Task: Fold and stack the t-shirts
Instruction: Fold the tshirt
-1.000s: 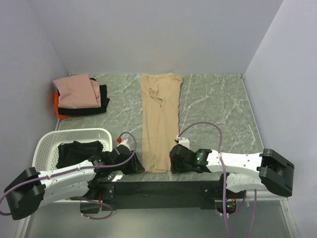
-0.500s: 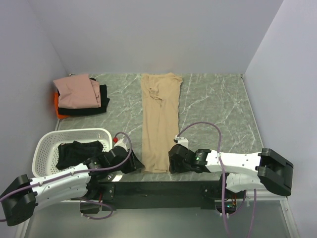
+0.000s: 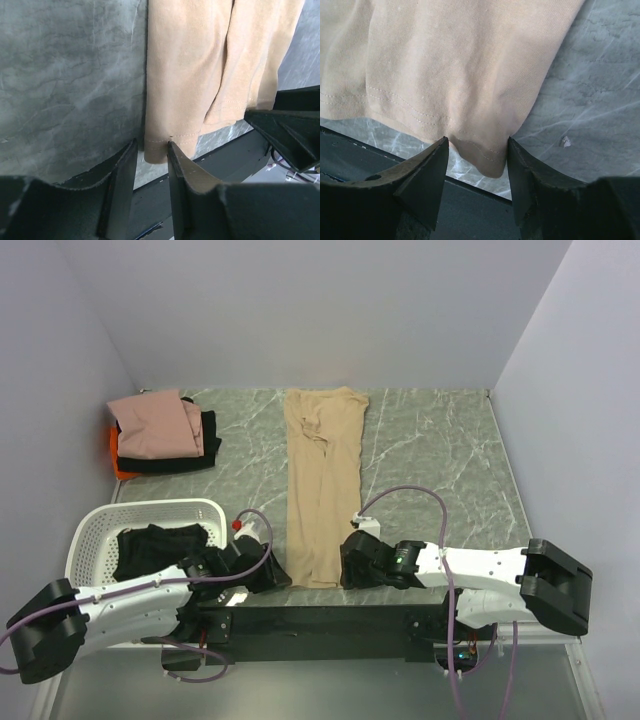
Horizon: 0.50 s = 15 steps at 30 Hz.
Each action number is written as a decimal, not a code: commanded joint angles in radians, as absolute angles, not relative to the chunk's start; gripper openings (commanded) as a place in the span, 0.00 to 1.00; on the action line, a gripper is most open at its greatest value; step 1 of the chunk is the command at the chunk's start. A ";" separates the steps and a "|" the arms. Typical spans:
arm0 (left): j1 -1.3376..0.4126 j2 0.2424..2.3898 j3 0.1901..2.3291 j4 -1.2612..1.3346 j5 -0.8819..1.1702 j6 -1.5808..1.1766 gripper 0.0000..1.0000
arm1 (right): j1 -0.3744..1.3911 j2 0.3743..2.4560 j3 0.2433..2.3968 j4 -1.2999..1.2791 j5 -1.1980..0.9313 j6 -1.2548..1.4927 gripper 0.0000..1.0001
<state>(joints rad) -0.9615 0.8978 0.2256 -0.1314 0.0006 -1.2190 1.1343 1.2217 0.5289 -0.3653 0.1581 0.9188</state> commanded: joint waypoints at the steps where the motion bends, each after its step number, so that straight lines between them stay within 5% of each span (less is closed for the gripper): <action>1: -0.973 0.908 0.227 -0.121 0.015 -1.215 0.36 | 1.132 1.223 0.491 -0.379 0.156 0.940 0.56; 15: -0.974 0.871 0.207 -0.133 0.020 -1.201 0.13 | 1.135 1.215 0.483 -0.416 0.160 0.945 0.20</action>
